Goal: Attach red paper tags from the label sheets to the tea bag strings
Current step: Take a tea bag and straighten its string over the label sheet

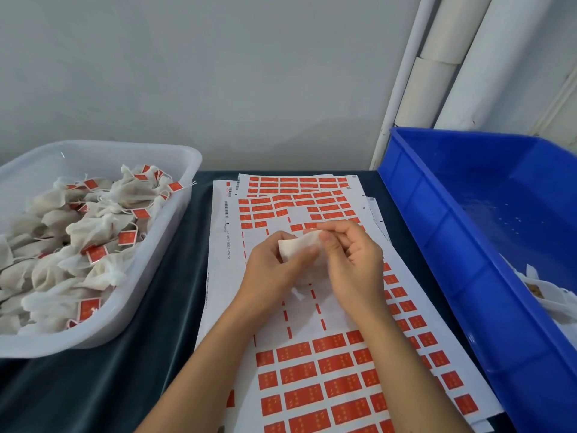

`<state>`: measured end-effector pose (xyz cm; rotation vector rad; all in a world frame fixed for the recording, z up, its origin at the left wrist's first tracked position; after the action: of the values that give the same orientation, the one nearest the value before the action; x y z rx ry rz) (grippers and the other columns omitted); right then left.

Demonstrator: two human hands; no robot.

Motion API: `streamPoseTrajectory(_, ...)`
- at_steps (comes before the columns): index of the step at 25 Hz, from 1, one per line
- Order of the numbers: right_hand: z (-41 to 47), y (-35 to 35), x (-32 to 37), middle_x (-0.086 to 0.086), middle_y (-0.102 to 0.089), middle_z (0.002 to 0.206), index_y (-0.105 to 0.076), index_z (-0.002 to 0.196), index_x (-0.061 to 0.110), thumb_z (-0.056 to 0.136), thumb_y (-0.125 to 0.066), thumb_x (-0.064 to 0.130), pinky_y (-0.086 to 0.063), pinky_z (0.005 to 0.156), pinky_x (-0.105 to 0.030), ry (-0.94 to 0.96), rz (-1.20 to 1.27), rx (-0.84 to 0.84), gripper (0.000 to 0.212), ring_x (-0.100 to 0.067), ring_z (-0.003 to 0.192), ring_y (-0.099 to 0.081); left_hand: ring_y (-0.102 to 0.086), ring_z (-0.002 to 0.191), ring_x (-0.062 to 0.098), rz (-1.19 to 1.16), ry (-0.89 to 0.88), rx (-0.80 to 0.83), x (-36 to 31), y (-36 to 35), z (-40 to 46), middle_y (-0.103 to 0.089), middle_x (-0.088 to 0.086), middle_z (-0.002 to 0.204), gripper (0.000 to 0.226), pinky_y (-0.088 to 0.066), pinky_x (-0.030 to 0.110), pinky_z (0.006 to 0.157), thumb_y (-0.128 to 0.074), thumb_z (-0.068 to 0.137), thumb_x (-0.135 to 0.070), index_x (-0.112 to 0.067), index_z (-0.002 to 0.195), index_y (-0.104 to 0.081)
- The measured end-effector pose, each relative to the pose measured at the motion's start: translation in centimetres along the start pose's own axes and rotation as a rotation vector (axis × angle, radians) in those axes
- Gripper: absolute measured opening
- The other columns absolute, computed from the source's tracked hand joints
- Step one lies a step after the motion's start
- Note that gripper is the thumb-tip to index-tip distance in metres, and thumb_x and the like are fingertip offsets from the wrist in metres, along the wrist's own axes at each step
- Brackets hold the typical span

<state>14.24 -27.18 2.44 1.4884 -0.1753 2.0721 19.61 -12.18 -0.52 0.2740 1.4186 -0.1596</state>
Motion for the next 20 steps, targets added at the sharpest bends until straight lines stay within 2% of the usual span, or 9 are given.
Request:
streamPoseTrajectory(4, 0.0, 0.7, 0.7, 0.033, -0.065, 0.097, -0.06, 0.093, 0.048, 0.092, -0.061, 0.048, -0.046, 0.076, 0.001, 0.069, -0.099, -0.068, 0.001, 0.012, 0.1, -0.061, -0.072, 0.084, 0.009, 0.046, 0.001, -0.021, 0.1, 0.0, -0.1, -0.071, -0.011, 0.09, 0.018, -0.061, 0.021, 0.067, -0.072, 0.094, -0.042, -0.027, 0.092, -0.062)
streamPoseTrajectory(8, 0.1, 0.7, 0.7, 0.031, -0.065, 0.095, -0.062, 0.094, 0.04, 0.096, -0.069, 0.035, -0.049, 0.075, -0.003, 0.098, -0.127, -0.106, 0.008, 0.007, 0.098, -0.063, -0.068, 0.077, 0.007, 0.063, -0.01, 0.075, -0.1, -0.7, -0.2, -0.069, -0.01, 0.085, 0.021, -0.056, 0.015, 0.064, -0.058, 0.098, -0.04, -0.021, 0.09, -0.056)
streamPoseTrajectory(11, 0.1, 1.2, 0.0, 0.031, -0.065, 0.096, -0.058, 0.089, 0.04, 0.097, -0.068, 0.032, -0.049, 0.072, -0.003, 0.047, -0.123, -0.153, 0.015, 0.01, 0.098, -0.062, -0.072, 0.075, 0.017, 0.013, 0.029, 0.161, 0.2, -1.3, -0.3, -0.071, -0.001, 0.082, 0.008, -0.063, 0.026, 0.071, -0.055, 0.104, -0.025, -0.021, 0.098, -0.054)
streamPoseTrajectory(14, 0.2, 2.3, -0.7, 0.032, -0.063, 0.095, -0.054, 0.086, 0.039, 0.099, -0.066, 0.033, -0.048, 0.065, -0.003, -0.031, -0.129, -0.231, 0.018, 0.016, 0.097, -0.06, -0.072, 0.076, 0.026, 0.022, 0.071, 0.2, 0.4, -1.6, -0.4, -0.068, 0.003, 0.078, 0.008, -0.065, 0.032, 0.077, -0.06, 0.103, -0.031, -0.027, 0.11, -0.056)
streamPoseTrajectory(17, 0.2, 3.4, -0.7, 0.029, -0.063, 0.093, -0.052, 0.085, 0.038, 0.099, -0.066, 0.028, -0.045, 0.065, -0.006, -0.054, -0.149, -0.314, 0.023, 0.017, 0.099, -0.059, -0.073, 0.074, 0.02, 0.115, 0.075, 0.228, 0.4, -1.9, -0.4, -0.069, -0.007, 0.076, 0.012, -0.063, 0.027, 0.074, -0.062, 0.102, -0.035, -0.031, 0.113, -0.064)
streamPoseTrajectory(20, 0.1, 4.4, -0.6, 0.03, -0.062, 0.092, -0.052, 0.084, 0.039, 0.098, -0.067, 0.026, -0.044, 0.059, -0.003, -0.059, -0.147, -0.393, 0.025, 0.019, 0.099, -0.059, -0.071, 0.067, 0.013, 0.181, 0.073, 0.264, 0.1, -2.3, -0.4, -0.069, -0.006, 0.071, 0.017, -0.061, 0.024, 0.072, -0.061, 0.103, -0.037, -0.023, 0.1, -0.069)
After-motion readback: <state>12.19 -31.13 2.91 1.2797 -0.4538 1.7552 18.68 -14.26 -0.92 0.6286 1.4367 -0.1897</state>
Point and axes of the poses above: each hand's wrist, its own z-axis towards the middle knuckle, its own y-axis out of the back of the hand, x = y × z, the point moved 9 cm from there along z, towards the middle knuckle
